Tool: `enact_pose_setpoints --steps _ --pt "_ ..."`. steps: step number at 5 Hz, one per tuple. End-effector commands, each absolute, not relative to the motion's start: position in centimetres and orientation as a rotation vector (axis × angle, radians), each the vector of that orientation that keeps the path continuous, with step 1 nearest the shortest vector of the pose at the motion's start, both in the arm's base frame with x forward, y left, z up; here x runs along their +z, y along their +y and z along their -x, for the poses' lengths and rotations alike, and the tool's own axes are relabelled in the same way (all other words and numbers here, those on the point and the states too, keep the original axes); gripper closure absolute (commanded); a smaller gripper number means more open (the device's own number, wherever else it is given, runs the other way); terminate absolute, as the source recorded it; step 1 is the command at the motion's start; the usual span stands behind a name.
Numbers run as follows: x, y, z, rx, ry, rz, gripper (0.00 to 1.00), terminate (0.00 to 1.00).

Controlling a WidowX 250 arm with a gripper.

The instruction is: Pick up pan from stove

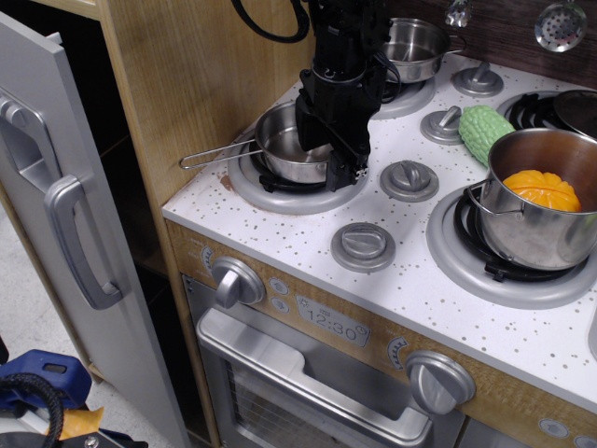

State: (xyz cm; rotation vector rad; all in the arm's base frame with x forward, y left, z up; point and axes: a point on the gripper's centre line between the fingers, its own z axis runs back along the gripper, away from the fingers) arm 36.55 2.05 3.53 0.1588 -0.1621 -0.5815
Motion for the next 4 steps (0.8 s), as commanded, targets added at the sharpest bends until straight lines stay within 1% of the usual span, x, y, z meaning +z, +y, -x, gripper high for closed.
enact_pose_setpoints --steps 1,3,4 --pt "4.50 2.53 -37.19 -0.562 -0.186 -0.156 1.00 0.00" --pt "4.31 2.29 -37.07 -0.547 -0.199 -0.168 1.00 0.00" --pt "4.66 1.99 -37.14 -0.559 -0.218 -0.202 1.00 0.00"
